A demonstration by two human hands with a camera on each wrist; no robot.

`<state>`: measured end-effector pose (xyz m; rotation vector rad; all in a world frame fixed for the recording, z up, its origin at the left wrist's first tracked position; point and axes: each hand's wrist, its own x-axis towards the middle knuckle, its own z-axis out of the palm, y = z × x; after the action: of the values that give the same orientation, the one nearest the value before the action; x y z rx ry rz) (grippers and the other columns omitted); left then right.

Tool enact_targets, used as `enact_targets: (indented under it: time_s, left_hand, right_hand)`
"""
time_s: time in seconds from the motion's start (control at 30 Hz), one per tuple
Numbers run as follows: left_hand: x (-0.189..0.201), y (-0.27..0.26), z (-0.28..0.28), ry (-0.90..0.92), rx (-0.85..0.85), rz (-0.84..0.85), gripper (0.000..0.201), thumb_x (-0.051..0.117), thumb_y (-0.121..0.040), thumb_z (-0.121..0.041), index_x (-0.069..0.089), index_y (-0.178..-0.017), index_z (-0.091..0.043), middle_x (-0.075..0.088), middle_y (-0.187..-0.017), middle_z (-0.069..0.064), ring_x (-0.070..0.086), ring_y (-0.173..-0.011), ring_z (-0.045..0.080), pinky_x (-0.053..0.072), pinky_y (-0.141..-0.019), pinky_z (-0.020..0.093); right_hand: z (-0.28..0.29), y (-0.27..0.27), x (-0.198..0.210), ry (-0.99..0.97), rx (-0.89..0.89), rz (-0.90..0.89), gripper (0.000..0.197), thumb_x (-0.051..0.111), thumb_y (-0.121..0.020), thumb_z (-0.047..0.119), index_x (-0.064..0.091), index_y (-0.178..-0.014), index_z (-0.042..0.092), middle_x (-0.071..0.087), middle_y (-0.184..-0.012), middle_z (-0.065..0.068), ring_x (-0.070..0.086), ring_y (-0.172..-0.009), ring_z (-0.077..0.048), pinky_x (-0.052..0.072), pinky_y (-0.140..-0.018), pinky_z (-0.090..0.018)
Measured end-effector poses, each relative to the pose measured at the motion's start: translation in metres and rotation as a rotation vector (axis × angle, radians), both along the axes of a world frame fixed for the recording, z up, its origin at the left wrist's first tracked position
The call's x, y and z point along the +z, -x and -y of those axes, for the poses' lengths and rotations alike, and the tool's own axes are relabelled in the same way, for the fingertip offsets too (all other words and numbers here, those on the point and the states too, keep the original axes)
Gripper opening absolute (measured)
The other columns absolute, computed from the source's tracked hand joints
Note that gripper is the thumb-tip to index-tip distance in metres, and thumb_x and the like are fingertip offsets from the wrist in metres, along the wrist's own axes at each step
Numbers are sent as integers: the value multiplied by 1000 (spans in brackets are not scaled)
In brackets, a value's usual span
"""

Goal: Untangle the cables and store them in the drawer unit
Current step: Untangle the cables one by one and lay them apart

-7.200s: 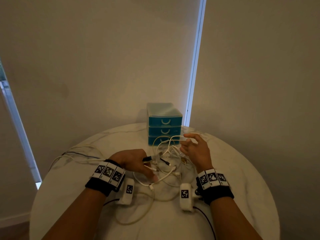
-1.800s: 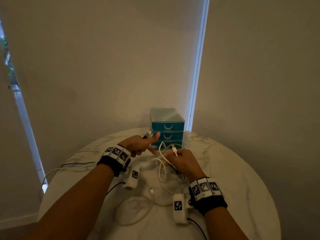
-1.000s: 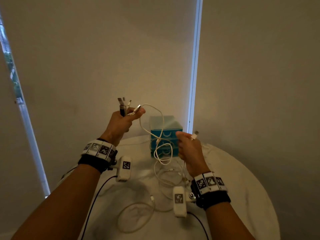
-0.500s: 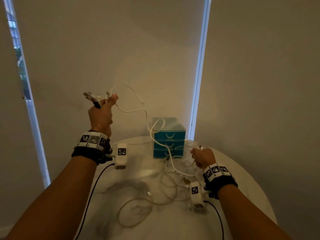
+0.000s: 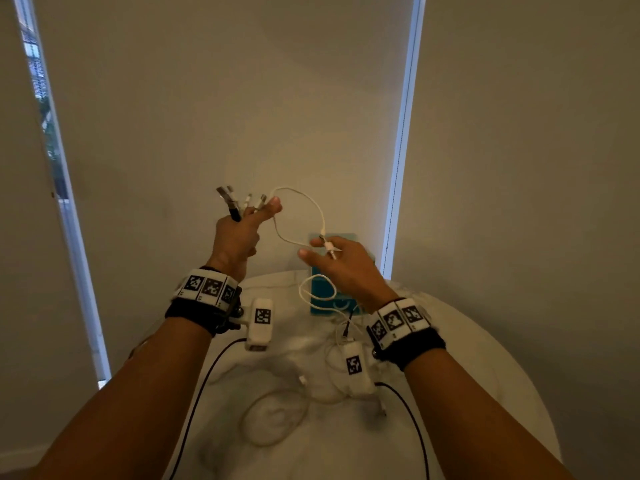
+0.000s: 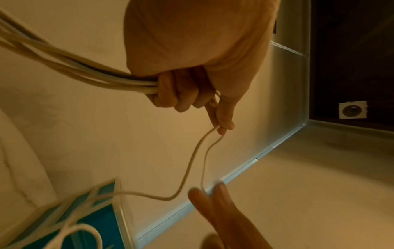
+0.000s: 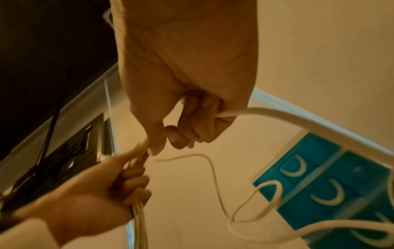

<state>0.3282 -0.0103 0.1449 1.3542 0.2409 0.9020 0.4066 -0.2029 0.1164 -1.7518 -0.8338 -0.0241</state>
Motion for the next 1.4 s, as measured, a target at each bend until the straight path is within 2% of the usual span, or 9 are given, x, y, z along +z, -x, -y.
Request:
enact_targets:
  time_s: [0.1, 0.3, 0.43, 0.7, 0.8, 0.87, 1.03, 1.3, 1.4]
  left_hand:
    - [-1, -1, 13, -58, -30, -54, 43, 91, -72, -61, 87, -100, -28, 40, -57, -15, 28, -55, 10, 23, -53, 30]
    - [1, 3, 13, -128, -46, -98, 59, 88, -68, -72, 86, -103, -25, 40, -65, -11, 29, -57, 10, 24, -52, 29]
    - [-6, 13, -6, -110, 0, -101, 60, 86, -69, -73, 86, -101, -22, 41, -64, -13, 29, -56, 8, 25, -50, 25]
    - [-3, 47, -41, -15, 178, 6, 46, 79, -83, -67, 81, -95, -23, 33, -64, -8, 29, -53, 9, 27, -52, 26]
    - [4, 57, -46, -38, 230, 26, 48, 79, -82, -70, 76, -88, -23, 36, -62, -9, 33, -52, 8, 30, -54, 27]
    - [10, 59, -45, -58, 242, 37, 48, 79, -81, -70, 71, -84, -23, 37, -62, -8, 33, -53, 9, 31, -55, 27]
    - [15, 65, -48, -95, 285, 28, 49, 76, -83, -71, 72, -86, -23, 40, -65, -7, 37, -58, 9, 34, -57, 27]
    - [-17, 59, -59, -192, 216, -226, 44, 79, -89, -56, 75, -97, -13, 42, -66, -6, 39, -60, 14, 33, -56, 29]
    - [-28, 48, -55, -187, 171, -268, 42, 78, -90, -55, 72, -96, -14, 42, -65, -5, 37, -60, 15, 32, -57, 30]
  right_hand:
    - [-22, 4, -6, 78, -100, 100, 58, 82, -87, 53, 71, -132, 16, 75, -128, -2, 69, -117, -19, 54, -105, -39]
    - [-20, 1, -20, 24, -227, 303, 25, 65, -104, 40, 77, -100, 18, 73, -82, 5, 68, -75, -12, 58, -74, -34]
    - [22, -24, -14, -430, -488, 52, 22, 51, -106, 16, 72, -106, 12, 69, -84, 12, 64, -72, 7, 54, -68, -15]
    - [88, -72, 11, -1325, -719, -339, 15, 42, -105, 21, 51, -93, 20, 57, -93, -4, 57, -76, -17, 51, -71, -31]
    - [67, -75, 35, -1571, -715, -382, 19, 33, -114, 11, 50, -104, 9, 56, -93, -2, 58, -76, -11, 50, -62, -14]
    - [11, -69, 47, -1310, -611, -351, 22, 34, -114, 11, 52, -101, 10, 56, -90, -1, 58, -77, -12, 46, -61, -11]
    - [-116, -33, 3, 235, 115, -196, 36, 37, -114, 26, 62, -90, 14, 67, -81, 1, 67, -79, -21, 40, -61, -23]
    - [-81, -36, -37, -133, -20, -289, 55, 24, -114, 52, 73, -107, 27, 61, -126, -1, 56, -118, -23, 47, -107, -48]
    - [-53, -38, -36, -113, -30, -195, 52, 28, -115, 48, 71, -127, 22, 58, -127, 2, 56, -114, -20, 52, -96, -37]
